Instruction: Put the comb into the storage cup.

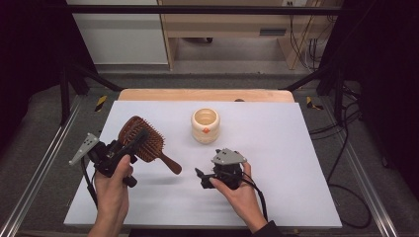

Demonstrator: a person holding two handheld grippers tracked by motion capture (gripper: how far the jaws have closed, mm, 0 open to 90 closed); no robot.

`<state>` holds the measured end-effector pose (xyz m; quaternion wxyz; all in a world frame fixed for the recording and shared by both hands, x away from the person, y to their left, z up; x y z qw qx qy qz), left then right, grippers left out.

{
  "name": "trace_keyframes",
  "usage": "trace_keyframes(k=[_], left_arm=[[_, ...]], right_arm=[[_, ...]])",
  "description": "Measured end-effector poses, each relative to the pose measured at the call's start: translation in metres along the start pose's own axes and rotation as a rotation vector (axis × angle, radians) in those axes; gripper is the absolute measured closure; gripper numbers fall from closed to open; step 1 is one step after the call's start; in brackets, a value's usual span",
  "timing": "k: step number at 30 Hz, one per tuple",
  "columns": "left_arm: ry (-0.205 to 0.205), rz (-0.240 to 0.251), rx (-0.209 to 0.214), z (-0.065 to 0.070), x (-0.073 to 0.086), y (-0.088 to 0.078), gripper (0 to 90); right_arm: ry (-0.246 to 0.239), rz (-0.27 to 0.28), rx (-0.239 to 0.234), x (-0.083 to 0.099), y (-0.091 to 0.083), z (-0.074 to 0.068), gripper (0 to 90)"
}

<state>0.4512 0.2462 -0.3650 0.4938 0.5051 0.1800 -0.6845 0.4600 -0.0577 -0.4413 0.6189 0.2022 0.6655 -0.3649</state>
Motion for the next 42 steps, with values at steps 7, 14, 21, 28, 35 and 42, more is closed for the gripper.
trace_keyframes(k=[7, 14, 21, 28, 35, 42], left_arm=[[0.001, 0.022, -0.018, -0.007, -0.007, -0.004, 51.0], [0.006, 0.029, -0.020, -0.009, -0.012, -0.005, 51.0], [0.021, 0.019, -0.025, -0.010, -0.011, -0.001, 51.0], [0.047, 0.007, -0.011, -0.001, -0.015, 0.020, 51.1], [0.036, -0.009, 0.003, 0.015, -0.030, 0.047, 51.0], [0.077, -0.051, 0.010, 0.030, -0.040, 0.064, 50.9]], right_arm=[[0.059, 0.000, 0.037, 0.000, -0.020, 0.027, 10.9], [0.043, 0.045, 0.094, 0.018, -0.045, 0.055, 12.5], [0.070, 0.087, 0.141, 0.019, -0.075, 0.073, 5.0], [0.082, 0.151, 0.179, 0.026, -0.103, 0.089, 4.4], [0.119, 0.159, 0.230, 0.036, -0.115, 0.099, 4.9], [0.138, 0.173, 0.231, 0.037, -0.113, 0.100, 5.7]])
Point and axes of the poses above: each handheld gripper's, and its own axes: y roughly forward along the jaws, x roughly out of its underside, z roughly to its right, the point moved 2 cm from there along y, roughly forward along the jaws, and after that the axes turned 13 degrees about z, right-handed, at the moved point
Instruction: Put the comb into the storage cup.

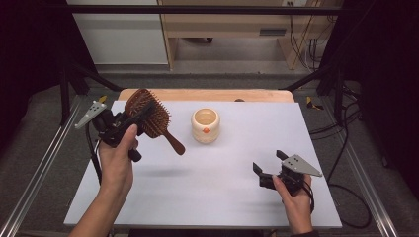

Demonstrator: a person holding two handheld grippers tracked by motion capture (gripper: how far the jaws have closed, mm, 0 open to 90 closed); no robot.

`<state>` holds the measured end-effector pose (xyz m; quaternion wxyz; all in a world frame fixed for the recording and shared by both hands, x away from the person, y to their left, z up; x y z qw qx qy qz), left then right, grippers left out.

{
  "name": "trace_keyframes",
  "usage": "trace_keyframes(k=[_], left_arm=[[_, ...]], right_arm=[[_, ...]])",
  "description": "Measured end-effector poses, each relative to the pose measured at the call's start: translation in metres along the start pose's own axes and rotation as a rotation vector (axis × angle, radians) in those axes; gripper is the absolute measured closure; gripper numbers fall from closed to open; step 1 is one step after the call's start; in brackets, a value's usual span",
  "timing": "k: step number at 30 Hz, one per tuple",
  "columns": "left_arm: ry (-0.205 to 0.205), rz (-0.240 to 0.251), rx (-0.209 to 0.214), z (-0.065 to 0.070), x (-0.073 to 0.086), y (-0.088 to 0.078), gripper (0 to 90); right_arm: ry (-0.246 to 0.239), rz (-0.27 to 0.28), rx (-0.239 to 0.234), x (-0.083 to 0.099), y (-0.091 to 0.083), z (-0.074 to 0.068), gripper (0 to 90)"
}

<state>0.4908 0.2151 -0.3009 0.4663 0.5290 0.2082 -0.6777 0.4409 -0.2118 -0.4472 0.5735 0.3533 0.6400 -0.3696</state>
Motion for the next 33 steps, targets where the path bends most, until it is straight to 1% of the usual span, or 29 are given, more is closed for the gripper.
trace_keyframes(k=[1, 2, 5, 7, 9, 11, 14, 16, 18, 19, 21, 25, 26, 27, 33], left_arm=[[0.014, -0.010, -0.003, 0.002, 0.001, 0.001, 51.0], [0.014, -0.016, -0.004, 0.004, 0.001, 0.002, 51.0], [0.009, -0.018, -0.009, 0.006, 0.000, 0.006, 50.9], [0.015, -0.020, -0.007, 0.008, -0.003, 0.009, 50.9], [0.020, -0.014, -0.007, 0.009, -0.006, 0.013, 50.8], [0.023, -0.001, -0.003, 0.011, -0.009, 0.019, 50.8], [0.046, 0.001, -0.007, 0.013, -0.012, 0.028, 50.8], [0.058, -0.004, -0.009, 0.014, -0.016, 0.033, 50.8], [0.080, -0.004, -0.010, 0.016, -0.020, 0.038, 50.8], [0.095, -0.005, -0.010, 0.017, -0.023, 0.041, 50.8], [0.111, -0.008, -0.015, 0.018, -0.026, 0.045, 50.8], [0.135, -0.003, -0.023, 0.020, -0.030, 0.055, 50.7], [0.140, -0.001, -0.022, 0.020, -0.031, 0.058, 50.7], [0.141, -0.001, -0.021, 0.019, -0.031, 0.061, 50.7], [0.164, -0.001, -0.023, 0.018, -0.033, 0.082, 50.8]], right_arm=[[0.026, 0.009, -0.002, 0.000, 0.001, 0.000, 5.7], [0.035, 0.014, -0.002, 0.000, 0.002, -0.001, 5.7], [0.007, 0.013, -0.002, -0.002, 0.004, -0.004, 5.8], [-0.007, 0.003, -0.004, 0.000, 0.004, -0.005, 5.9], [-0.034, 0.003, -0.008, -0.001, 0.004, -0.006, 6.4], [-0.043, 0.011, -0.008, -0.002, 0.004, -0.006, 6.4], [-0.045, -0.003, -0.011, 0.001, 0.006, -0.007, 6.0], [-0.042, -0.002, -0.017, 0.000, 0.005, -0.007, 5.9], [-0.032, 0.012, -0.017, -0.002, 0.004, -0.006, 5.9], [-0.032, 0.012, -0.017, -0.002, 0.004, -0.006, 5.9], [-0.029, 0.011, -0.018, -0.001, 0.003, -0.005, 5.9], [-0.029, 0.014, -0.018, -0.002, 0.003, -0.005, 5.9], [-0.030, 0.013, -0.019, -0.001, 0.004, -0.006, 5.8], [-0.017, 0.013, -0.020, -0.001, 0.003, -0.006, 5.9], [-0.014, 0.015, -0.023, -0.001, 0.004, -0.007, 5.8]])
Point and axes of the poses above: each handheld gripper's, and its own axes: y roughly forward along the jaws, x roughly out of its underside, z roughly to its right, the point moved 2 cm from there along y, roughly forward along the jaws, and after that the axes turned 13 degrees about z, right-handed, at the moved point
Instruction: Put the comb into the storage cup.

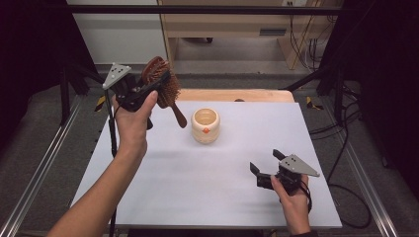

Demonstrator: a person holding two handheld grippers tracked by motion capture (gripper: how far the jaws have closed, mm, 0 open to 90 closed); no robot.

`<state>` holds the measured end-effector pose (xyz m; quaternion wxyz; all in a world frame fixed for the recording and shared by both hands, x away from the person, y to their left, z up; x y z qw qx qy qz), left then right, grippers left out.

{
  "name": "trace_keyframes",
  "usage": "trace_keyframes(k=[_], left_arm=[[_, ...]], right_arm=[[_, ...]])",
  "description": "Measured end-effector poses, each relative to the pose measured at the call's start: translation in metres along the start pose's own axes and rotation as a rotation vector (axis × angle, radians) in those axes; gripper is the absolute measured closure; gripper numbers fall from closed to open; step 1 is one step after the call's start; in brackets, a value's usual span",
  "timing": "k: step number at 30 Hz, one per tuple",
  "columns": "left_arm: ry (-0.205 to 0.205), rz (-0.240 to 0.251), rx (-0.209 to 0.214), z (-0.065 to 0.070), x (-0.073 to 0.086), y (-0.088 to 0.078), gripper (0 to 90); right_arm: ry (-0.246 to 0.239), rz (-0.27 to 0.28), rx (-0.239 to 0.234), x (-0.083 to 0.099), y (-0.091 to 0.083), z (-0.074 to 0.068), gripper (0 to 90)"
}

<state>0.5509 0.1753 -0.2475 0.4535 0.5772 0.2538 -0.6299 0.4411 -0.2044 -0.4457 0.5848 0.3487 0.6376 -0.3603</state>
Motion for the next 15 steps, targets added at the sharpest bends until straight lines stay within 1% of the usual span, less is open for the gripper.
trace_keyframes(k=[3, 7, 9, 12, 15], left_arm=[[0.011, -0.003, -0.005, -0.001, 0.000, 0.009, 50.7], [0.000, 0.005, -0.019, -0.005, -0.001, 0.019, 50.7], [0.007, 0.008, -0.025, -0.007, -0.001, 0.023, 50.8], [0.007, 0.001, -0.037, -0.010, 0.000, 0.029, 50.7], [0.007, -0.012, -0.043, -0.010, 0.002, 0.032, 50.7]], right_arm=[[-0.005, -0.002, -0.002, 0.000, 0.000, 0.000, 5.8], [-0.009, 0.002, -0.005, 0.000, 0.000, 0.001, 5.9], [-0.008, 0.007, -0.003, -0.001, 0.000, 0.001, 5.9], [-0.007, 0.006, -0.005, 0.000, 0.000, 0.001, 5.8], [-0.002, 0.017, -0.010, -0.002, 0.001, -0.001, 5.2]])
Point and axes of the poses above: each handheld gripper's, and its own axes: y roughly forward along the jaws, x roughly out of its underside, z roughly to its right, the point moved 2 cm from there along y, roughly forward along the jaws, and after that the axes turned 13 degrees about z, right-handed, at the moved point
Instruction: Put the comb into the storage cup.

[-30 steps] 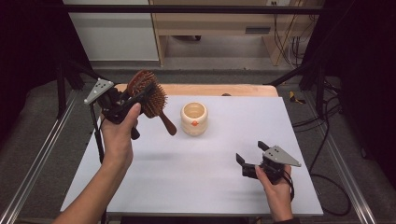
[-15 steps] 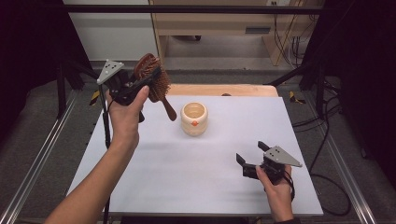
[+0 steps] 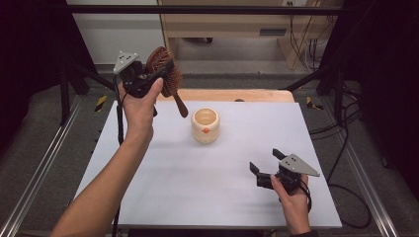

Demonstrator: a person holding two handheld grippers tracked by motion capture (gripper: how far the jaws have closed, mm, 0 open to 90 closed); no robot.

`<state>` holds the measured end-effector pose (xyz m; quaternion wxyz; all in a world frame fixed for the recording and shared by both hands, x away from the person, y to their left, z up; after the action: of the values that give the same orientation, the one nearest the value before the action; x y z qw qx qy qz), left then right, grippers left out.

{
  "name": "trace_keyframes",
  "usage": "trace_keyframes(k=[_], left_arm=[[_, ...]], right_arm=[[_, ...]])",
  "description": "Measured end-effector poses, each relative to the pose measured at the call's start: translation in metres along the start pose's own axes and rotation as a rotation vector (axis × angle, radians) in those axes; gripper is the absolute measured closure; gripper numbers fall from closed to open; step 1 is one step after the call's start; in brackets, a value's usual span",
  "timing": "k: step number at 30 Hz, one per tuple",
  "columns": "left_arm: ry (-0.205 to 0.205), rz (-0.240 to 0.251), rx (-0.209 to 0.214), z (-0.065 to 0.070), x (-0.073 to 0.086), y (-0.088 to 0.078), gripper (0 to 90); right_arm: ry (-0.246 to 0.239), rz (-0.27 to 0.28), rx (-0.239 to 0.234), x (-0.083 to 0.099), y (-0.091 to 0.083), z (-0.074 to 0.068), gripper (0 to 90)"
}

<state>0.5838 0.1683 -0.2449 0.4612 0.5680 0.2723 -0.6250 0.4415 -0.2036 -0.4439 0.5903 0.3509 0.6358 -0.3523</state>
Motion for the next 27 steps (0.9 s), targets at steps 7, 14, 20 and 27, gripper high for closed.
trace_keyframes(k=[7, 14, 20, 27], left_arm=[[0.020, -0.004, -0.002, 0.002, 0.001, 0.005, 50.6], [0.021, 0.003, -0.020, 0.002, 0.003, 0.006, 50.5], [0.014, -0.003, -0.023, 0.002, 0.007, 0.011, 50.5], [-0.009, 0.009, -0.036, 0.001, 0.012, 0.022, 50.4]], right_arm=[[-0.001, 0.004, -0.004, 0.000, -0.001, 0.000, 4.0], [0.005, 0.004, -0.005, 0.000, 0.000, 0.000, 4.0], [0.003, 0.001, -0.004, 0.000, 0.000, 0.000, 4.1], [0.004, -0.003, -0.004, 0.001, 0.000, -0.001, 4.0]])
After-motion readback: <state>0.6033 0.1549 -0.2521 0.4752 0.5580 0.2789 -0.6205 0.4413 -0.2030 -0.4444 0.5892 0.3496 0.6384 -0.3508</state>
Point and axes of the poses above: each handheld gripper's, and its own axes: y roughly forward along the jaws, x roughly out of its underside, z roughly to its right, the point moved 2 cm from there along y, roughly forward along the jaws, and after that the axes turned 13 degrees about z, right-handed, at the moved point
